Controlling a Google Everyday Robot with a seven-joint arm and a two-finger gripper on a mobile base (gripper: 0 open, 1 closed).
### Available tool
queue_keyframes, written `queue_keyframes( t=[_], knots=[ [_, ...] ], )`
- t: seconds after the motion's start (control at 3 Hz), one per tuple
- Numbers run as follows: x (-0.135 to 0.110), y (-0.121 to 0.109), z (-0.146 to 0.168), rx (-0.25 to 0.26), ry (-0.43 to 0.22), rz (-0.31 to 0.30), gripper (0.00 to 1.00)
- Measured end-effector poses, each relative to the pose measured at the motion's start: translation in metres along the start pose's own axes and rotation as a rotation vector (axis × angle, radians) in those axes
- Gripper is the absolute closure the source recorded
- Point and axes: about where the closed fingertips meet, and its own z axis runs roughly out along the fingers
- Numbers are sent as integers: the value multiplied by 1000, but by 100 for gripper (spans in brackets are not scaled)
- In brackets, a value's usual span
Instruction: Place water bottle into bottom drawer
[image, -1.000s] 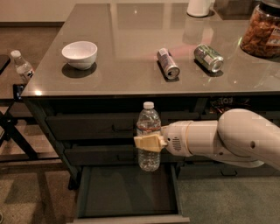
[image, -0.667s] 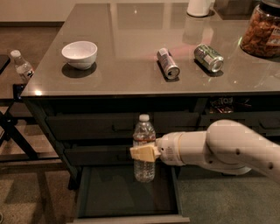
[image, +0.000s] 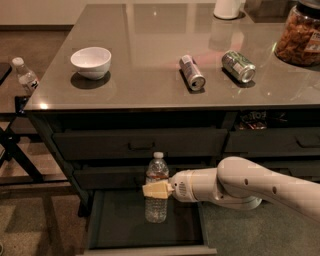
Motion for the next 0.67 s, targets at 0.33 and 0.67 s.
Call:
queue_keyframes(
  t=[0.33, 0.67],
  knots=[
    [0, 0, 0, 0, 0, 0, 100],
    [21, -15, 17, -1, 8, 60, 100]
  ],
)
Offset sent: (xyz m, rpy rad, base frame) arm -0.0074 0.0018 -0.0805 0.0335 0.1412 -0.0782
